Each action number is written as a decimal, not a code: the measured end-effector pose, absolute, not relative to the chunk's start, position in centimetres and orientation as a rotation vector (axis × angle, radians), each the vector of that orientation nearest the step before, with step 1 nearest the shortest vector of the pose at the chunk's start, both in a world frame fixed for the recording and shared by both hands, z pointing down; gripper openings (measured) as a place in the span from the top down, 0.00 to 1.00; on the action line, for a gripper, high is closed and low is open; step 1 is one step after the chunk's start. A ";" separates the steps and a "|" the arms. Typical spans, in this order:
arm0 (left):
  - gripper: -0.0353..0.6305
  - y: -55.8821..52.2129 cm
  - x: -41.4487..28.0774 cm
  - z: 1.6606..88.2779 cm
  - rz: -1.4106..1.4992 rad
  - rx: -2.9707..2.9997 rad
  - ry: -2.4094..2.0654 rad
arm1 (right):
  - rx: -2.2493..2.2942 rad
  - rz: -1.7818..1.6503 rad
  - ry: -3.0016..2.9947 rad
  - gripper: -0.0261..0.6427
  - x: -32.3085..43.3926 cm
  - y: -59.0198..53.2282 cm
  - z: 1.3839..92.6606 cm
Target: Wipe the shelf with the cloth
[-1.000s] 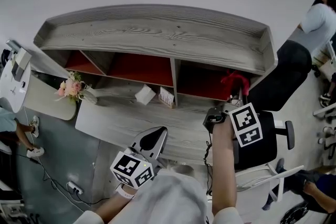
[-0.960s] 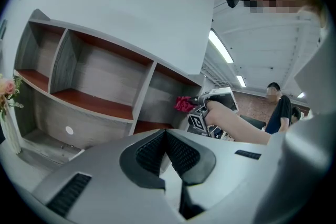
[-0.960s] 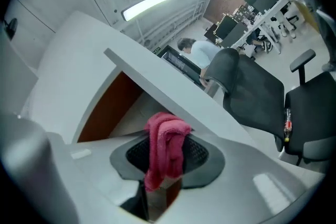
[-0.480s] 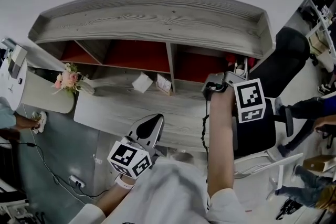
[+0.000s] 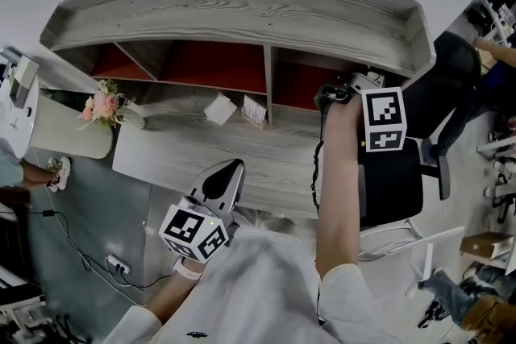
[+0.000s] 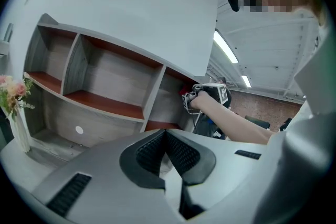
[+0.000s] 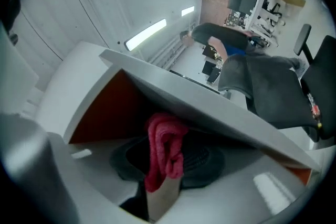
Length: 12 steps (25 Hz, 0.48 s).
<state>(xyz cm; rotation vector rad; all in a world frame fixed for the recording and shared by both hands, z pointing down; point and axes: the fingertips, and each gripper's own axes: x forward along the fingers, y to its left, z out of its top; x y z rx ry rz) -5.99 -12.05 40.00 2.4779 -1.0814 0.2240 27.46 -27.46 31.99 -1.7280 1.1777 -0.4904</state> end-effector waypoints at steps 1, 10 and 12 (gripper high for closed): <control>0.94 -12.1 -6.1 40.0 0.225 2.478 -1.082 | -1.744 -0.488 1.176 0.77 27.5 -27.8 32.3; 0.94 -12.4 -7.0 40.7 0.234 2.457 -1.078 | -1.857 -0.555 1.142 0.77 27.8 -28.7 36.0; 0.94 -12.4 -7.2 41.0 0.233 2.452 -1.075 | -1.911 -0.572 1.135 0.77 27.6 -28.7 37.3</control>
